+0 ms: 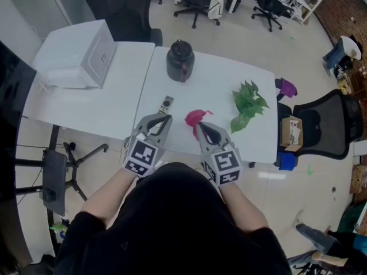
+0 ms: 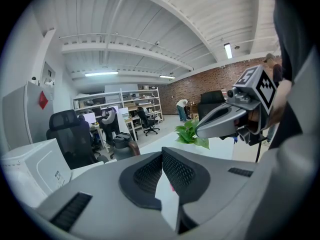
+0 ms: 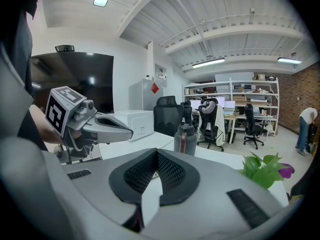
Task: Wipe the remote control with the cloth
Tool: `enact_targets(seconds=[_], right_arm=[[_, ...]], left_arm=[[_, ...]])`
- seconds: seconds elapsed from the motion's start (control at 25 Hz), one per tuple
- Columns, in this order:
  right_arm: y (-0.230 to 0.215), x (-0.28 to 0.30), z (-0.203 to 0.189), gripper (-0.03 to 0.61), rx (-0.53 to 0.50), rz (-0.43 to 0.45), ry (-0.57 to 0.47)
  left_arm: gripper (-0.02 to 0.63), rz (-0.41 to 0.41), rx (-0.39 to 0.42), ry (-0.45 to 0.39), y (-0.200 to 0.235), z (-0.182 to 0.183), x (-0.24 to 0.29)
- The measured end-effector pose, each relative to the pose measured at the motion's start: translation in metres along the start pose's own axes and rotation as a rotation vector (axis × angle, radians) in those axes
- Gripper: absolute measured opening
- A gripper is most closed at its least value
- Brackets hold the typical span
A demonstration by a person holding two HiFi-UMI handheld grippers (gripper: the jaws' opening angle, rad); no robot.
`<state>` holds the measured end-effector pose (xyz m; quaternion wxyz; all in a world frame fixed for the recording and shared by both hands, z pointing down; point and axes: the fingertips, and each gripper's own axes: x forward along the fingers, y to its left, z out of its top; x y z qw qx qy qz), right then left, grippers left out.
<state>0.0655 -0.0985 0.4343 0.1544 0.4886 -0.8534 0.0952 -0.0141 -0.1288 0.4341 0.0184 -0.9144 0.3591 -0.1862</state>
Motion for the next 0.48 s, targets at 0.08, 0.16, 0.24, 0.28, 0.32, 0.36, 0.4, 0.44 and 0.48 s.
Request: enact_targets(seconds=[0.08,0.16,0.24,0.28,0.32,0.36,0.4,0.44,0.48], right_arm=[[-0.0004,-0.0005,-0.0005,0.008,-0.001,-0.005,0.003],[0.0000,-0.0005,-0.0005,0.008,0.000,-0.007,0.004],[0.0013,-0.0007,0.0020,0.008,0.008,-0.008,-0.003],[0.0020,-0.0009,0.0034,0.008,0.011,-0.008,-0.006],[0.0023,-0.0010,0.0041,0.008,0.012,-0.007,-0.007],[0.0023,-0.0010,0.0042,0.008,0.011,-0.007,-0.007],[0.0023,-0.0009,0.0039,0.008,0.009,-0.005,-0.005],[0.0022,-0.0008,0.0035,0.008,0.006,-0.004,-0.003],[0.0021,-0.0007,0.0032,0.008,0.004,-0.002,0.000]], left_arm=[[0.002,-0.003,0.001,0.000,-0.0007,-0.0002,-0.0001],[0.002,-0.004,0.000,-0.001,-0.0011,-0.0007,0.0000],[0.002,-0.005,0.001,-0.001,-0.0016,-0.0009,0.0000],[0.002,-0.006,0.002,-0.002,-0.0019,-0.0008,-0.0001],[0.002,-0.007,0.002,-0.002,-0.0021,-0.0006,-0.0001],[0.002,-0.007,0.003,-0.002,-0.0021,-0.0003,0.0000],[0.002,-0.007,0.003,-0.002,-0.0021,-0.0002,0.0001],[0.002,-0.007,0.002,-0.003,-0.0021,0.0000,0.0003],[0.002,-0.008,0.001,-0.003,-0.0021,0.0001,0.0004]])
